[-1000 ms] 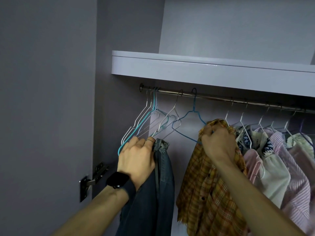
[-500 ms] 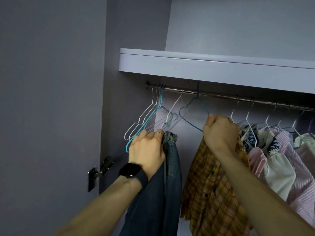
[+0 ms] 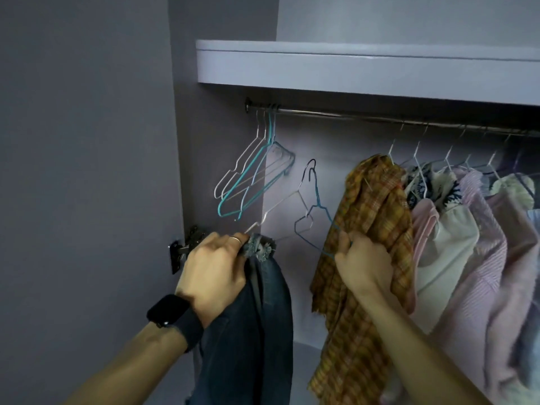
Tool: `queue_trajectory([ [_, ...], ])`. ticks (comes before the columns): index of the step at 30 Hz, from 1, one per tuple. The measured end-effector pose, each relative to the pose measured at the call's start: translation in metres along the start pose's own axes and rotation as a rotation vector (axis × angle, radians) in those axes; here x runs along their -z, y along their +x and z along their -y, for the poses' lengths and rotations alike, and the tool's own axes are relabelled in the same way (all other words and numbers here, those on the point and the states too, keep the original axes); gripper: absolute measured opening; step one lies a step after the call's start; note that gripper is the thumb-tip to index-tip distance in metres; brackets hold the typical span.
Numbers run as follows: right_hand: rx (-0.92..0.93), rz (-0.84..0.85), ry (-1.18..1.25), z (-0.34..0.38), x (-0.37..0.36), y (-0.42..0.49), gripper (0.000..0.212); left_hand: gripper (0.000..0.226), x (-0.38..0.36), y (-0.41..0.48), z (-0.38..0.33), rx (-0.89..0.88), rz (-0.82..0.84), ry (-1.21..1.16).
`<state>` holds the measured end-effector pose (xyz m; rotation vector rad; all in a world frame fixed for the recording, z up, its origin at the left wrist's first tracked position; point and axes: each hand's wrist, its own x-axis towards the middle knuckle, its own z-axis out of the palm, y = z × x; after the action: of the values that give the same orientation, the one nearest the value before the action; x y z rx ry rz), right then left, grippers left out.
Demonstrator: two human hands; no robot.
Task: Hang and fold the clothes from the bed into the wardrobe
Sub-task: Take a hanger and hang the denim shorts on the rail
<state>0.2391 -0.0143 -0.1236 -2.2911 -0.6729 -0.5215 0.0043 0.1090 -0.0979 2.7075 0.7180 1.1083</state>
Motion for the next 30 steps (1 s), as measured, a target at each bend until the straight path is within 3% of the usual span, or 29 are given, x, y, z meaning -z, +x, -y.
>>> queue_trajectory([
  [2, 0.028, -0.002, -0.052, -0.006, -0.006, -0.011, 0.036, 0.026, 0.003, -0.013, 0.003, -0.001, 0.006, 0.018],
  [6, -0.152, 0.148, -0.049, -0.013, -0.007, -0.026, 0.036, 0.028, 0.02, -0.024, 0.004, 0.052, 0.058, 0.047],
  [10, -0.273, 0.339, -0.006, -0.002, -0.003, -0.025, 0.029, 0.031, 0.035, -0.016, 0.007, 0.135, -0.013, 0.009],
  [13, -0.314, 0.383, 0.019, 0.007, -0.001, -0.023, 0.028, 0.03, 0.042, 0.001, -0.001, 0.106, -0.044, 0.006],
  [18, -0.231, 0.298, 0.021, 0.015, 0.013, -0.003, 0.026, 0.025, 0.041, 0.048, -0.025, -0.013, -0.16, 0.045],
  [23, -0.15, 0.182, 0.008, 0.013, 0.036, 0.024, 0.037, 0.022, 0.027, 0.09, -0.039, 0.002, -0.248, 0.062],
  [30, -0.047, 0.174, -0.025, -0.007, 0.049, 0.029, 0.036, 0.014, -0.006, 0.136, -0.058, 0.096, -0.124, 0.095],
])
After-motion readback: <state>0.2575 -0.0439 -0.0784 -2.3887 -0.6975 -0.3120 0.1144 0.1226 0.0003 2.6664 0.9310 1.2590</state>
